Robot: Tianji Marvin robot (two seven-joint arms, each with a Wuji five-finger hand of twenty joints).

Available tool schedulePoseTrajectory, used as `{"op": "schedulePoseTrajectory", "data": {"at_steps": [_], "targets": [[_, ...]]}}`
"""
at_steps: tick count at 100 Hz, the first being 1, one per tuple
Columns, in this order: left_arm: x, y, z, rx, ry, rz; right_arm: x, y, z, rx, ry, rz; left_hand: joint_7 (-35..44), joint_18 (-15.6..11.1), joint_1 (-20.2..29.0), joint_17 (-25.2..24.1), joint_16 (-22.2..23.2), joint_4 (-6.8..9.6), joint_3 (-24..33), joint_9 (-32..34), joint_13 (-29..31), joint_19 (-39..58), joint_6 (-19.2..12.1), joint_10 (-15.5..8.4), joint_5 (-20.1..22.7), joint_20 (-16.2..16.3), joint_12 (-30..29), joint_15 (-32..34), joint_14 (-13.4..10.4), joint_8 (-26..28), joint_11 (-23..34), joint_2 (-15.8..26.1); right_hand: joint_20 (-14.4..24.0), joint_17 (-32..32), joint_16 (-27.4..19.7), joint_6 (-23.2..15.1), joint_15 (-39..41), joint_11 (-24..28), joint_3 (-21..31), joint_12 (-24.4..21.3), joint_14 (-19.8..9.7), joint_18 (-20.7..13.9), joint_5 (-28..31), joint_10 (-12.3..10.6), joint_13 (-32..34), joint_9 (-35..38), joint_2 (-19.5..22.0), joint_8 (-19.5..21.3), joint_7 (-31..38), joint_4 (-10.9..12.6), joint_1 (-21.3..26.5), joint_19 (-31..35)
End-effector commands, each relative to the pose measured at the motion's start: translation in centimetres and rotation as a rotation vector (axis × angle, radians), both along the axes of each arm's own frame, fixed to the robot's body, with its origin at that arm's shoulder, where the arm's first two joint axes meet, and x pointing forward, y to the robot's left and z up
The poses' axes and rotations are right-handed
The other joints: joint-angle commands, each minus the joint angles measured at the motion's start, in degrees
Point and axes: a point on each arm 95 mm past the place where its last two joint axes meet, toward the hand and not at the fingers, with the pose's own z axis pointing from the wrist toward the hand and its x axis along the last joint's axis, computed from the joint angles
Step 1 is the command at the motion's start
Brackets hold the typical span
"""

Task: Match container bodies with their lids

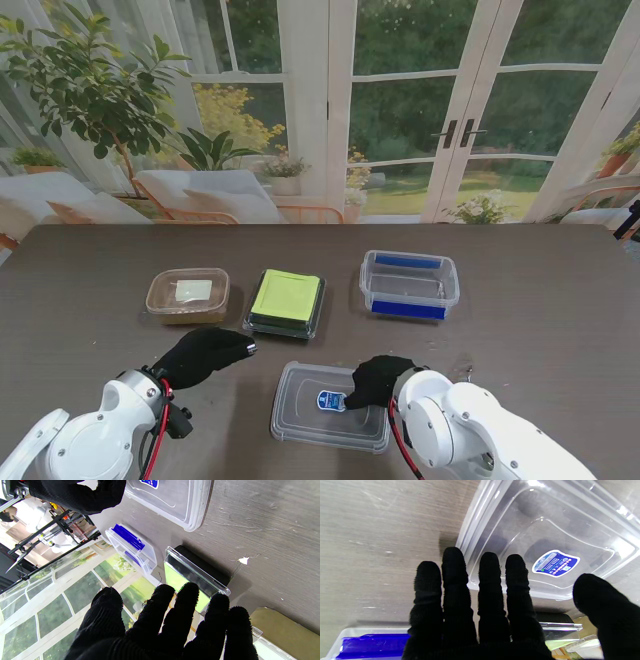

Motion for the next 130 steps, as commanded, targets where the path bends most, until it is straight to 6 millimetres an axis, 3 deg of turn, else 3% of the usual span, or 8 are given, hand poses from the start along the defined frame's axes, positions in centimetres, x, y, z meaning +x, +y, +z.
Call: {"op": "schedulePoseTrajectory", "data": {"at_steps": [1,106,130], "targets": [[-0.3,-0.2,0.0,0.001,0.015,-0.011,-0.4,0.5,-0.4,0.006,0.022,0.007,-0.03,-2.62,1.35,-1.36,-0.39,2.57,-1.6,-0.02,-0.5,-0.37,-0.82,-0.21,-0.1,0.25,-0.68,0.03,-0.51,0.32,-0.17,2.18,-0.59,-10.45,-0.34,0.65,-0.96,-0.98,1.11,-1.03,-1.9,0.82,-0.89,0.75,-1.56,-1.27,0.28,-0.87,-0.12,1.26,-2.0,1.32],[-0.2,-0.1,-0.1,0.013,0.037,-0.012,-0.5,2.4,-1.5,0.111,0.021,0.061,-0.09,-3.02,1.4,-1.6,-0.5,2.56,-1.63,0.01,-0.68,-1.17,-0.83,-0.15,-0.24,0.28,-0.71,-0.36,-0.56,0.31,-0.15,2.25,-0.71,-10.71,-0.41,0.34,-0.77,-0.74,2.12,-1.32,-2.16,0.75,-1.86,0.7,-1.93,-2.21,0.18,-0.72,0.04,1.17,-2.41,1.16],[-0.3,0.0,-0.1,0.017,0.042,-0.01,-0.4,2.2,-0.8,0.11,-0.008,0.064,-0.08,-3.03,1.39,-1.59,-0.47,2.56,-1.64,-0.06,-0.62,-1.22,-0.87,-0.29,-0.23,0.36,-0.71,-0.34,-0.7,0.31,-0.19,2.31,-0.73,-10.4,-0.45,0.06,-0.65,-0.7,2.18,-1.49,-1.82,1.02,-2.13,0.56,-1.52,-2.24,0.17,-0.73,-0.04,1.03,-2.69,1.36]]}}
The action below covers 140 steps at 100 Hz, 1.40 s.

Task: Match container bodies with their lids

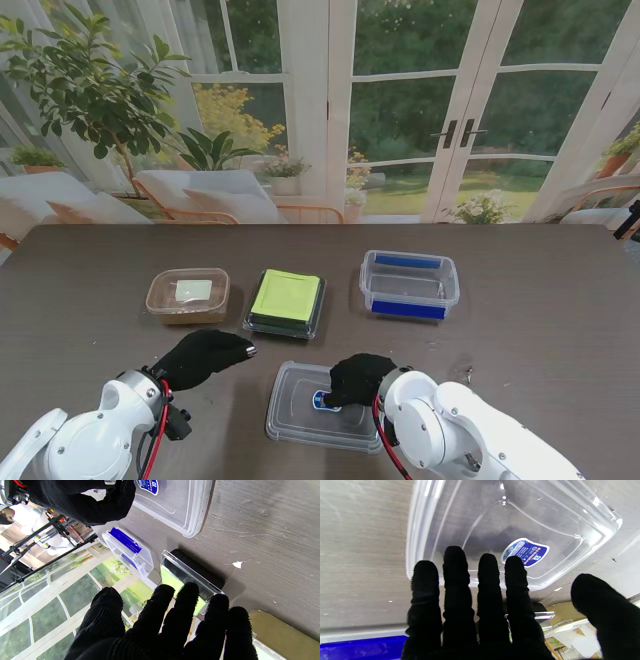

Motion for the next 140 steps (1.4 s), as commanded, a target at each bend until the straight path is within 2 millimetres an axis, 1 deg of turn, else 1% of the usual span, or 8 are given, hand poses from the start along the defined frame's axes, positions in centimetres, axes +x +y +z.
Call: {"op": "schedulePoseTrajectory", "data": {"at_steps": [1,24,38,55,77,103,140], "targets": [[-0.2,-0.1,0.0,0.003,0.015,-0.011,-0.6,0.0,-0.3,-0.014,0.015,0.009,-0.06,-2.75,1.42,-1.58,-0.48,2.56,-1.62,-0.05,-0.65,-1.17,-0.87,-0.3,-0.19,0.36,-0.7,-0.35,-0.46,0.32,-0.18,2.28,-0.69,-11.15,-3.29,-0.64,-5.09,0.42,0.78,-0.75,-0.63,-1.23,-0.58,-0.33,-1.56,-0.79,0.13,-0.64,0.63,1.03,-2.7,0.17],[-0.1,-0.2,0.0,0.002,0.017,-0.014,-0.4,-0.9,0.9,0.006,-0.016,-0.027,-0.12,-2.75,1.46,-1.57,-0.49,2.57,-1.61,-0.07,-0.71,-1.2,-0.93,-0.23,-0.31,0.42,-0.7,-0.38,-0.41,0.29,-0.19,2.3,-0.73,-11.16,-3.23,-1.36,-5.04,0.36,0.79,-0.83,-0.01,-0.64,-1.43,-0.15,-1.3,-0.73,-0.23,-0.68,0.4,0.93,-2.6,0.14],[-0.1,-0.2,0.0,0.002,0.016,-0.017,-0.1,-1.7,1.3,-0.022,-0.039,-0.042,-0.13,-2.75,1.42,-1.57,-0.49,2.56,-1.65,-0.14,-0.77,-1.22,-0.91,-0.28,-0.32,0.45,-0.71,-0.4,-0.48,0.28,-0.21,2.35,-0.71,-11.03,-3.21,-1.84,-5.1,0.2,0.51,-0.88,0.16,-0.57,-1.83,-0.31,-1.21,-0.78,-0.15,-0.8,0.04,0.9,-2.72,0.16],[-0.1,-0.2,-0.1,0.004,0.018,-0.015,0.2,-3.1,1.0,-0.064,-0.03,-0.054,-0.11,-2.75,1.44,-1.57,-0.5,2.57,-1.64,-0.13,-0.75,-1.23,-0.84,-0.21,-0.29,0.47,-0.72,-0.4,-0.43,0.29,-0.2,2.34,-0.73,-11.18,-3.12,-2.63,-5.12,-0.06,0.21,-0.93,0.43,-0.36,-2.51,-0.53,-1.17,-1.18,-0.21,-0.89,-0.28,0.88,-2.75,0.06],[-0.1,-0.3,-0.1,0.006,0.022,-0.017,0.1,-4.2,-0.3,-0.079,0.006,-0.059,-0.13,-2.75,1.42,-1.56,-0.51,2.56,-1.65,-0.12,-0.75,-1.24,-0.89,-0.24,-0.32,0.49,-0.73,-0.42,-0.4,0.28,-0.19,2.35,-0.71,-11.15,-3.01,-3.52,-5.12,-0.6,0.01,-1.14,0.64,-0.23,-4.2,-0.71,-1.01,-1.73,-0.16,-0.95,-0.69,0.89,-2.69,0.04],[0.0,-0.3,-0.1,0.012,0.024,-0.019,-0.2,-4.1,-1.5,-0.042,0.039,-0.057,-0.14,-2.75,1.47,-1.56,-0.5,2.57,-1.63,-0.14,-0.77,-1.25,-0.87,-0.15,-0.34,0.51,-0.73,-0.41,-0.38,0.28,-0.21,2.32,-0.71,-11.23,-2.89,-3.57,-4.99,-0.46,0.17,-1.13,0.4,-0.19,-6.65,-0.51,-0.95,-2.92,-0.01,-0.88,-0.86,0.86,-2.8,-0.05],[-0.2,-0.2,-0.2,0.016,0.039,-0.016,-0.3,-2.9,-1.8,0.016,0.067,-0.057,-0.18,-2.92,1.39,-1.63,-0.52,2.56,-1.65,-0.23,-0.87,-1.42,-0.93,-0.24,-0.47,0.47,-0.73,-0.49,-0.46,0.26,-0.23,2.44,-0.62,-11.31,-2.88,-2.97,-4.79,0.03,0.48,-1.24,0.33,-0.37,-6.65,-0.23,-1.13,-3.75,0.21,-0.76,-0.47,0.88,-2.72,0.01]]}}
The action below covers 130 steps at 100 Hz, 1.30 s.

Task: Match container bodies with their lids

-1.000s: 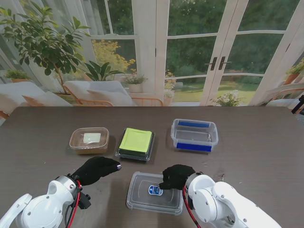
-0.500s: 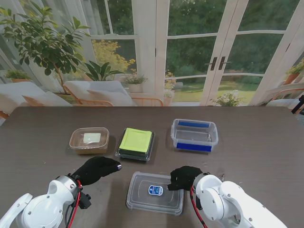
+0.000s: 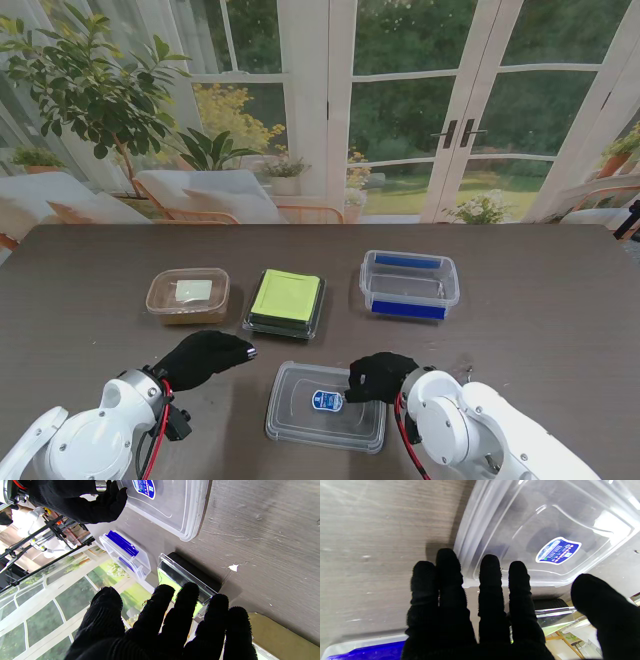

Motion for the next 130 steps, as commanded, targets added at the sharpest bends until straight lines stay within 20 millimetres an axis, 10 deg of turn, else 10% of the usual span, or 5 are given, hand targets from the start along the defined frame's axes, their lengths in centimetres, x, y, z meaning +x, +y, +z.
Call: {"op": "schedulePoseTrajectory", "data": {"at_steps": [1,130], "targets": [[-0.3,-0.2,-0.1,0.0,0.018,-0.014,-0.8,0.5,-1.2,-0.003,0.048,0.011,-0.17,-2.59,1.39,-1.63,-0.52,2.56,-1.12,-0.19,-0.88,-1.34,-0.9,-0.24,-0.43,0.47,-0.73,-0.5,-0.34,0.27,-0.21,2.44,-0.61,-10.72,-0.28,-0.11,-0.61,-6.22,0.47,-4.06,-5.22,-0.65,-0.96,0.98,-0.04,-2.68,0.2,-0.78,0.22,0.87,-2.74,0.02],[-0.3,0.0,0.0,0.012,0.022,-0.017,-0.7,1.9,-0.6,0.133,0.017,0.041,-0.2,-2.59,1.5,-1.44,-0.47,2.55,-1.14,-0.27,-0.8,-1.63,-0.81,-0.12,-0.47,0.94,-0.74,-0.29,-0.36,0.26,-0.23,2.38,-0.43,-11.15,-0.34,-0.82,0.05,-5.52,1.54,-4.54,-4.35,0.02,-1.49,1.16,-0.43,-3.97,-0.87,-0.86,0.11,0.46,-2.18,-0.05]]}}
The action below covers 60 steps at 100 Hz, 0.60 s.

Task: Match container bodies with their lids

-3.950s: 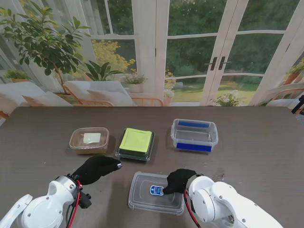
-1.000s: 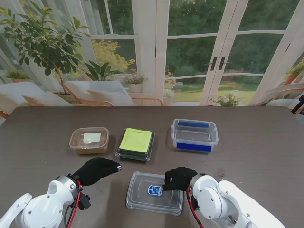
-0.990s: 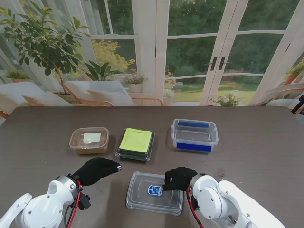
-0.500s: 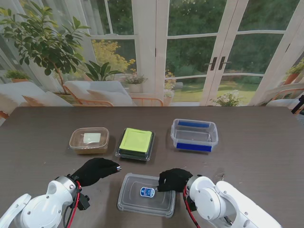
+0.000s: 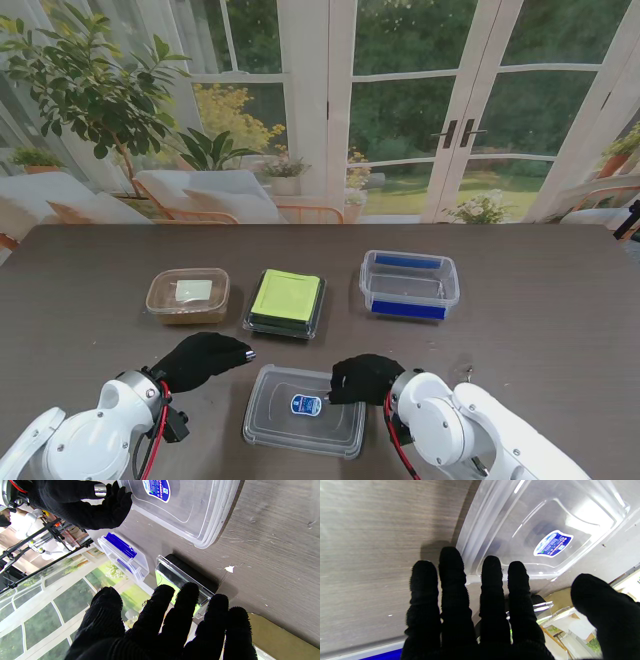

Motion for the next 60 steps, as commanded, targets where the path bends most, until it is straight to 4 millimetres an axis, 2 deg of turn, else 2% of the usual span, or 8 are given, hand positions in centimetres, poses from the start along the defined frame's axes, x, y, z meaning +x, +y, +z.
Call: {"op": "schedulePoseTrajectory", "data": {"at_steps": [1,29,46,60], "targets": [[-0.1,-0.2,0.0,0.001,0.013,-0.014,-0.6,0.3,-0.1,0.021,0.007,-0.003,-0.2,-2.47,1.54,-1.4,-0.47,2.55,-1.11,-0.3,-0.78,-1.08,-0.79,-0.05,-0.3,0.94,-0.24,-0.29,-0.27,0.26,-0.24,2.34,-0.42,-11.58,-0.61,-1.59,-0.83,-2.51,1.48,-1.87,-1.72,-0.57,-1.63,2.39,-1.39,-2.42,-0.91,-0.86,0.09,0.44,-2.19,-0.01],[0.1,-0.3,0.0,0.001,0.015,-0.018,0.6,-0.3,2.5,0.058,-0.097,-0.066,-0.23,-2.39,1.51,-1.38,-0.49,2.54,-1.12,-0.3,-0.86,-1.1,-0.86,-0.15,-0.35,1.05,-0.24,-0.29,-0.32,0.24,-0.23,2.38,-0.17,-11.27,-0.58,-2.26,-0.94,-2.91,1.44,-2.04,-1.53,0.11,-3.06,2.79,-1.14,-2.92,-1.87,-1.23,-0.85,0.1,-2.11,0.22],[0.3,-0.4,0.0,-0.001,0.009,-0.021,2.4,-1.1,4.2,0.036,-0.206,-0.095,-0.19,-2.42,1.53,-1.34,-0.48,2.53,-1.12,-0.4,-0.85,-1.11,-0.92,-0.22,-0.28,1.09,-0.26,-0.24,-0.38,0.25,-0.26,2.33,0.09,-10.11,-0.79,-1.56,-1.41,-2.67,1.75,-1.95,-3.11,-0.4,-3.45,2.99,-1.33,-3.8,-3.29,-1.16,-0.65,-0.04,-1.51,0.82],[0.4,-0.5,0.0,0.001,0.009,-0.022,4.2,-2.1,5.3,0.001,-0.303,-0.111,-0.2,-2.42,1.58,-1.33,-0.48,2.54,-1.1,-0.43,-0.86,-1.12,-0.89,-0.21,-0.32,1.11,-0.27,-0.22,-0.34,0.24,-0.27,2.32,0.08,-10.04,-0.91,-1.19,-1.63,-2.32,2.75,-1.9,-3.85,-0.62,-4.2,2.78,-1.92,-5.23,-6.42,-0.92,-0.11,-0.57,-0.26,0.82]]}}
